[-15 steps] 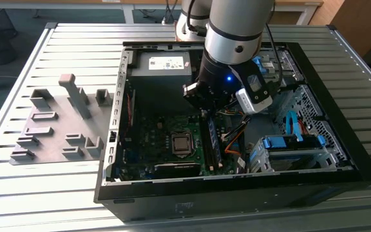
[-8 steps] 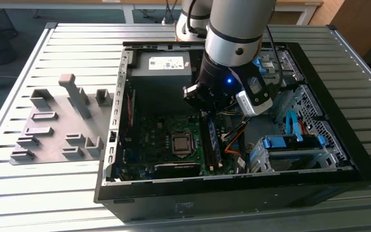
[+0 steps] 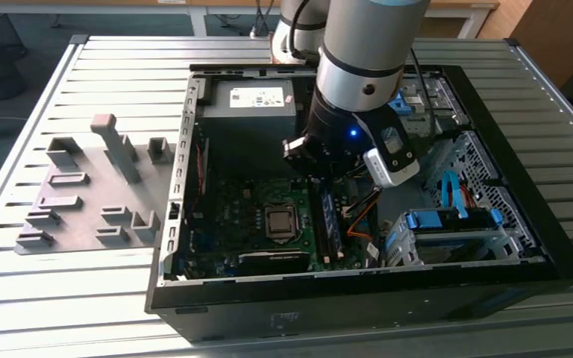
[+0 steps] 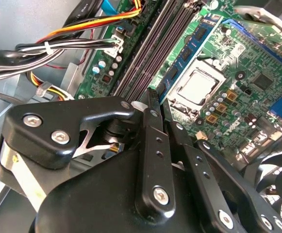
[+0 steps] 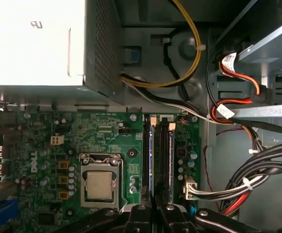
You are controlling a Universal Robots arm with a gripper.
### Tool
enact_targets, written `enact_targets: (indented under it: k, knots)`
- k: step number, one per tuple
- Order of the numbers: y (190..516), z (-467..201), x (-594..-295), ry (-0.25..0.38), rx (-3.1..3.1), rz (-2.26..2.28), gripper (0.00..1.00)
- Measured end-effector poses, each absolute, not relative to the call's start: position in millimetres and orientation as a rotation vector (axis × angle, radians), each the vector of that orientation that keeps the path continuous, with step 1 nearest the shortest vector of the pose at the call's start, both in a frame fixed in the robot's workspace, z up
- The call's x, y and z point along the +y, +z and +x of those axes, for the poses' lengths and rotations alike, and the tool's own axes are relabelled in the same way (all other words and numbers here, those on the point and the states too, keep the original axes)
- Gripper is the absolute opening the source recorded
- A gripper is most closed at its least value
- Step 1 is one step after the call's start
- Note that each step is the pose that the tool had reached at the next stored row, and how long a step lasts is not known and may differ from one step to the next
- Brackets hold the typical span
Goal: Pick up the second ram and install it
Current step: 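Insert the second ram into the second slot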
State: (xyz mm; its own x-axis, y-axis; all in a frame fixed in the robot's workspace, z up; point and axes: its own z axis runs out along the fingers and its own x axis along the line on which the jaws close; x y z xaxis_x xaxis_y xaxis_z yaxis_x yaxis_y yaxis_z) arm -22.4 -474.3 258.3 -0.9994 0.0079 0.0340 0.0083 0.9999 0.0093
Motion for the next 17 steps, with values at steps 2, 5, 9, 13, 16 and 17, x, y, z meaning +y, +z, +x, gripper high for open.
enact_targets:
  k: [2, 5, 9, 13, 16, 17]
  knots:
    - [255.9, -22.3, -474.4, -0.015, -3.108, -0.017, 0.14]
    - [255.0, -22.1, -476.2, -0.014, -3.107, -0.022, 0.14]
    - [254.1, -22.2, -477.0, -0.015, -3.107, -0.026, 0.14]
    - [253.0, -22.2, -477.1, -0.015, -3.107, -0.027, 0.14]
    - [251.2, -22.1, -477.9, -0.016, -3.107, -0.031, 0.14]
    - [249.7, -22.1, -477.9, -0.016, -3.107, -0.033, 0.14]
